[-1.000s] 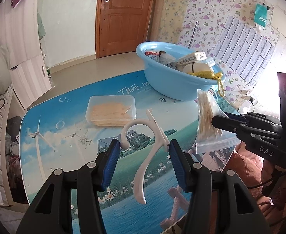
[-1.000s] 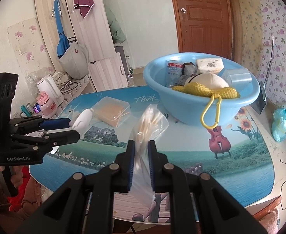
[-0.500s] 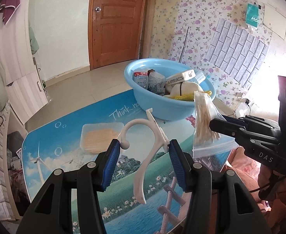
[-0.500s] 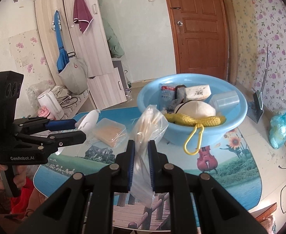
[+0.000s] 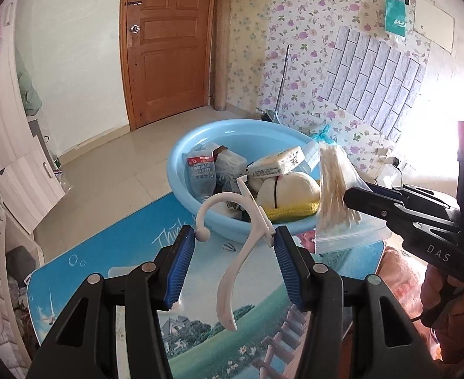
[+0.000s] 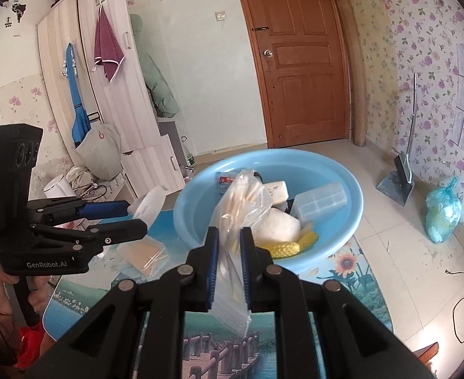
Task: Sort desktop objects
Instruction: 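Lower the hook and swab bag into the basin and open both tools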
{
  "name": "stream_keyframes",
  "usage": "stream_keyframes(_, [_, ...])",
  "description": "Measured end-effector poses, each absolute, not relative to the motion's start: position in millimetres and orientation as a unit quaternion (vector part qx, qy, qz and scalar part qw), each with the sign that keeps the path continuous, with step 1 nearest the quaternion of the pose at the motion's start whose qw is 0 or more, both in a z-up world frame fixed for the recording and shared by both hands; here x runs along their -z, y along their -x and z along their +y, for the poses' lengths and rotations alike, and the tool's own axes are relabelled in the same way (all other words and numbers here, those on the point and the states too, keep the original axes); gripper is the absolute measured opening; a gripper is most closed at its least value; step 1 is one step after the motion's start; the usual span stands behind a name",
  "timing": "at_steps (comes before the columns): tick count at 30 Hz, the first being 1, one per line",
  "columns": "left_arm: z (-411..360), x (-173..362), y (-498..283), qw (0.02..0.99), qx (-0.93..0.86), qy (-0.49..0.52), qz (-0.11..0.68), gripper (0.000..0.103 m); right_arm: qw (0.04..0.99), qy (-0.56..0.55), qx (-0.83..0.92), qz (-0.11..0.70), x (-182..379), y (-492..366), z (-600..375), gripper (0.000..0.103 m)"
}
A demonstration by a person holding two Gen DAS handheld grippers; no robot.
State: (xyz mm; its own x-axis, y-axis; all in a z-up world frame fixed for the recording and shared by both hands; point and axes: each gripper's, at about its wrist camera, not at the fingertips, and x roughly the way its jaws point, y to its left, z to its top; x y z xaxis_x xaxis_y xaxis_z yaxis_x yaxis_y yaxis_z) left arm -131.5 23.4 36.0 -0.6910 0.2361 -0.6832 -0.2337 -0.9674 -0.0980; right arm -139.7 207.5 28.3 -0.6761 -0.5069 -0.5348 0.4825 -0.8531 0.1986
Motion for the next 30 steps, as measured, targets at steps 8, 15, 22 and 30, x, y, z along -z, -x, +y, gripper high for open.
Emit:
stream_keyframes(8, [41.2, -29.0, 186.4, 0.140, -0.915, 0.378, 0.008, 0.051, 0.258, -0.279, 0.925, -0.026, -40.4, 176.3, 213.9, 0.013])
stream_keyframes(15, [58.0, -18.5, 220.3, 0.149, -0.911, 0.383, 0.034, 0.052, 0.247, -0.279, 0.928, -0.025, -42.7, 205.7, 210.2, 0.013])
stream_keyframes(22, [48.5, -17.4, 219.5, 0.146, -0.913, 0.381, 0.029, 0.066, 0.236, -0.294, 0.926, -0.017, -37.4, 221.2, 199.5, 0.013])
stream_keyframes(30, [17.7, -19.2, 191.6, 0.126, -0.919, 0.374, 0.002, 0.081, 0.206, -0.315, 0.926, -0.006, -33.7, 217.9, 187.0, 0.034])
